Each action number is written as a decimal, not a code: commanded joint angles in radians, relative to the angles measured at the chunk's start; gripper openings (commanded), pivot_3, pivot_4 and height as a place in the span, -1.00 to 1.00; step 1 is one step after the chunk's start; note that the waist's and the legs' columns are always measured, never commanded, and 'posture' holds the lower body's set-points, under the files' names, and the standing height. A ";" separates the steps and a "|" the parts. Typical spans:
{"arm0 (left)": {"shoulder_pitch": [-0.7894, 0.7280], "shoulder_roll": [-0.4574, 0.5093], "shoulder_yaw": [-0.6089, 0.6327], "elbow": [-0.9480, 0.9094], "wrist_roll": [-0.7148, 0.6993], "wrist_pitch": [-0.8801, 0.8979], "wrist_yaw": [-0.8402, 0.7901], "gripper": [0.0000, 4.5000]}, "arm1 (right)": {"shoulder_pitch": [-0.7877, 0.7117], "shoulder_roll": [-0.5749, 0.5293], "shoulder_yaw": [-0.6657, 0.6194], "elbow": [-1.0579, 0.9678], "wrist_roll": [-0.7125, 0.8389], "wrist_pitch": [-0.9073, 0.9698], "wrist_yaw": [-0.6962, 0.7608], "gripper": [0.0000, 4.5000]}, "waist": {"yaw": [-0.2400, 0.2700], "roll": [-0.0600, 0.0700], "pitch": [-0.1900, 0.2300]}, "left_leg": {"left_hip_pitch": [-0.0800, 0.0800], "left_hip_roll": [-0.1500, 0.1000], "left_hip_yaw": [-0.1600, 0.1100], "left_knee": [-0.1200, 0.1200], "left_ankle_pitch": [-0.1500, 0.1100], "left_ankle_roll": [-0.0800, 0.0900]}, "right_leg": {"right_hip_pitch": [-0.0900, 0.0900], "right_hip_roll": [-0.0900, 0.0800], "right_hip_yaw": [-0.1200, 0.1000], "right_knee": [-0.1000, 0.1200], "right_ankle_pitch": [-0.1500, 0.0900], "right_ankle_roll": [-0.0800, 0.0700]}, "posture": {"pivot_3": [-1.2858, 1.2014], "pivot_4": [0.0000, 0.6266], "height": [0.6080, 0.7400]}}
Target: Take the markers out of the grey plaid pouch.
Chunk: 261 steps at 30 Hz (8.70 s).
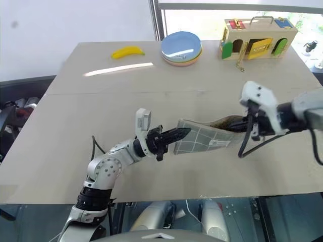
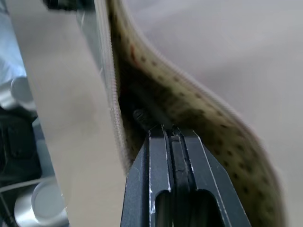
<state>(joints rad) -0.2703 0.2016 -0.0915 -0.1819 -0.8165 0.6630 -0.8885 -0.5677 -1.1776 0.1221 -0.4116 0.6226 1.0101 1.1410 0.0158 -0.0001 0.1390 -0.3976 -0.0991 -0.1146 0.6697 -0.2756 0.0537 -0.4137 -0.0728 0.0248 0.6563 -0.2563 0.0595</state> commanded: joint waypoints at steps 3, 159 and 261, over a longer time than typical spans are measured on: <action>0.022 -0.023 -0.012 0.008 0.066 -0.087 0.008 -1.00 | -0.028 0.065 0.156 0.051 -0.191 -0.162 -0.003 -0.95 | -0.001 0.000 0.000 | 0.001 0.000 0.000 0.000 0.000 0.000 | 0.000 0.000 0.000 0.000 0.000 0.000 | 0.03 -0.52 1.00; 0.184 0.166 0.080 0.185 0.305 -1.054 -0.343 -1.00 | -0.075 0.416 0.340 -0.116 -0.576 -0.227 -0.153 -0.49 | -0.004 0.002 -0.003 | 0.001 0.000 -0.005 -0.003 0.000 -0.001 | 0.000 0.001 -0.004 -0.003 0.000 -0.001 | 0.03 -0.52 1.00; 0.130 0.048 0.140 0.307 0.189 -0.938 -0.493 -1.00 | 0.179 -0.088 -0.139 0.058 -0.449 -0.332 0.041 -0.88 | -0.003 0.001 -0.002 | 0.000 -0.001 -0.005 -0.002 0.000 -0.001 | 0.001 0.000 -0.005 -0.003 0.000 -0.001 | 0.03 -0.52 1.00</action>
<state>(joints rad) -0.1384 0.2592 0.0404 0.1353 -0.6010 -0.2536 -1.3699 -0.4037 -1.2429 -0.0329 -0.3671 0.2145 0.7203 1.1939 0.0131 0.0005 0.1373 -0.3973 -0.0994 -0.1180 0.6681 -0.2751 0.0524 -0.4131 -0.0731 0.0215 0.6544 -0.2563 0.0588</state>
